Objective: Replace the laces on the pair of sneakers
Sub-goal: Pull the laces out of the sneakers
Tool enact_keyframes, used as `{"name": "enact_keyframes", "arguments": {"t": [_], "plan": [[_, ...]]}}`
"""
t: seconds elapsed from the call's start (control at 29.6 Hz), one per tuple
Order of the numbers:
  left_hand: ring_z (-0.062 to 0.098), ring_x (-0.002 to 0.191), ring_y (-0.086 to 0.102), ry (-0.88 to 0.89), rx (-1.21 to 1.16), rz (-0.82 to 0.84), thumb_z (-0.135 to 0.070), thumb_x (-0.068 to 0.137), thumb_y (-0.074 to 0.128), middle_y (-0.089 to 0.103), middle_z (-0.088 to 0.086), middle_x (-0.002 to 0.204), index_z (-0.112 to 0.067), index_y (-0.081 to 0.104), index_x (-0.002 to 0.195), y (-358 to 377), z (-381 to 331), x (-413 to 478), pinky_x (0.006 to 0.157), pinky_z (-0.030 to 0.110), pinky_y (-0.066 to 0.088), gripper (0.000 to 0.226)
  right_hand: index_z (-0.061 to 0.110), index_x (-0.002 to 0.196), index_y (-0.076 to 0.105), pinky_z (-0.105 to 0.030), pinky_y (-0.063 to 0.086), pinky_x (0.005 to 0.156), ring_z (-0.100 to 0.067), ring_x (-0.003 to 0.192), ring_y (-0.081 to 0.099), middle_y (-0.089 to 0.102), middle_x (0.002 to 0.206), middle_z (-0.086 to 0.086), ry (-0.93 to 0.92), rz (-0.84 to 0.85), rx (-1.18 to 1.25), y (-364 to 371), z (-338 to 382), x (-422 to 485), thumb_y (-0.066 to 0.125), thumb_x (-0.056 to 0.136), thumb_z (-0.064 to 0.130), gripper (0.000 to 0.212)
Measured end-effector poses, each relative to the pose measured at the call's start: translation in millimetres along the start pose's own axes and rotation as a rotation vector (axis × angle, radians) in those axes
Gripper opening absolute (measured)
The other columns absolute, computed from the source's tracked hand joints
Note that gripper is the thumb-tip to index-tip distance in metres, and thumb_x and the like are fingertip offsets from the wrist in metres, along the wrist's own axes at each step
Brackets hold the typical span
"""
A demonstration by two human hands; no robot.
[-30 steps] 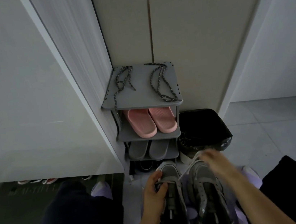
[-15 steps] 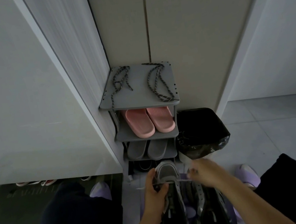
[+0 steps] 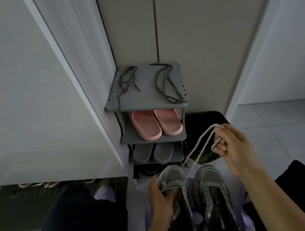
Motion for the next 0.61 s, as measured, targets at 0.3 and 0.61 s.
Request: {"name": "enact_keyframes", "arguments": {"t": [0.3,0.61], "plan": [[0.010,0.121,0.046,0.498,0.379,0.212,-0.062,0.072,0.057,0.056,-0.012,0.120,-0.025,0.065,0.105,-0.2,-45.9,-10.6,0.103,0.030,0.039,0.050,0.016,0.055,0.045,-0.016,0.026,0.042,-0.004,0.039,0.027,0.033,0.042,0.008,0.067,0.217,0.045,19.9,6.7,-8.3,0.051,0.087,0.012,0.033],[-0.010,0.072,0.058,0.136,-0.003,0.313,-0.006,0.088,0.057,0.066,-0.019,0.073,-0.037,0.070,0.063,0.3,-55.1,-7.5,0.069,0.007,0.045,0.042,0.009,0.082,0.052,-0.026,0.034,0.059,-0.010,0.058,0.043,0.046,0.066,0.002,0.182,0.350,-1.013,-15.2,-59.0,-2.1,0.054,0.091,0.020,0.014]]}}
Point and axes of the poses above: each hand's wrist, its own x-axis towards the middle knuckle, its own y-axis out of the palm, z = x × y, the point moved 1 cm from there along x, towards the middle knuckle
